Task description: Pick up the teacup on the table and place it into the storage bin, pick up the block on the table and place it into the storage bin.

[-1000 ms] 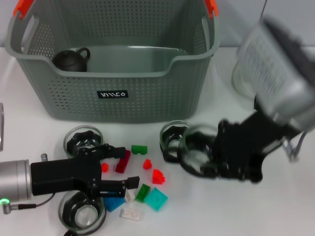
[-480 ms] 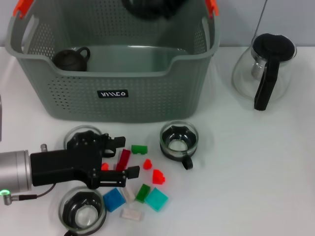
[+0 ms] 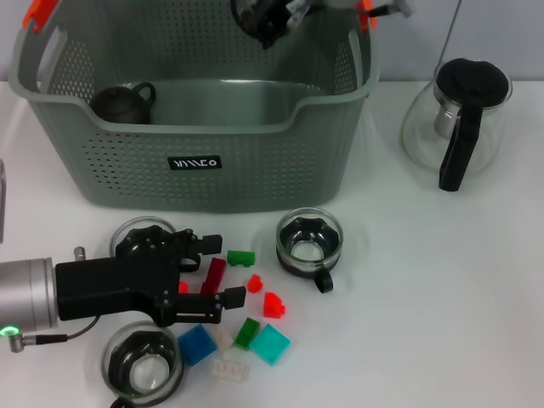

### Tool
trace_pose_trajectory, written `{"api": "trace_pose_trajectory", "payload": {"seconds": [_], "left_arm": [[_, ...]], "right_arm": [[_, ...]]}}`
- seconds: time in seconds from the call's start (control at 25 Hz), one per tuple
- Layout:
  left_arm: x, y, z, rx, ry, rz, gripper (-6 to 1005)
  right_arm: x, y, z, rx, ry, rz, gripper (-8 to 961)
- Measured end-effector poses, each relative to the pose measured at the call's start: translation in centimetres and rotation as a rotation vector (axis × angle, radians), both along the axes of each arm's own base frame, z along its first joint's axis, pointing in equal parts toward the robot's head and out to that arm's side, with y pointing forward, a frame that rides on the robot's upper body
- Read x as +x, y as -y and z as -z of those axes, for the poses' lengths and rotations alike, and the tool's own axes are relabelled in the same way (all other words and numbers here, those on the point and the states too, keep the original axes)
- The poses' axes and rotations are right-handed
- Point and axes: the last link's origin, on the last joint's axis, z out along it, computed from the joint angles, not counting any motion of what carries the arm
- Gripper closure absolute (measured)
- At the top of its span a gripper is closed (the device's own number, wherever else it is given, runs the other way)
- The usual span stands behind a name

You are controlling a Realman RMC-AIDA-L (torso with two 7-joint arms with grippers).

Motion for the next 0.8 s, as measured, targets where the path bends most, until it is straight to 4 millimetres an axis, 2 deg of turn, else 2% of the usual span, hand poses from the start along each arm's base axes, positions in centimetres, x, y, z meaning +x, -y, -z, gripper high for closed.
{"api": "trace_pose_trajectory", "payload": {"seconds": [0.36,0.8], "left_arm": [[0.4,-0.1,0.2,-0.002,0.01,0.008,66],[0.5,-0.3,0.1,-0.001,0.011,0.013,66]], "right_arm": [[2.8,-0.6,2.7,0.088,0.066,-0.01,896],[4.3,-0.2,3.6,0.074,0.099,0.008,894]]}}
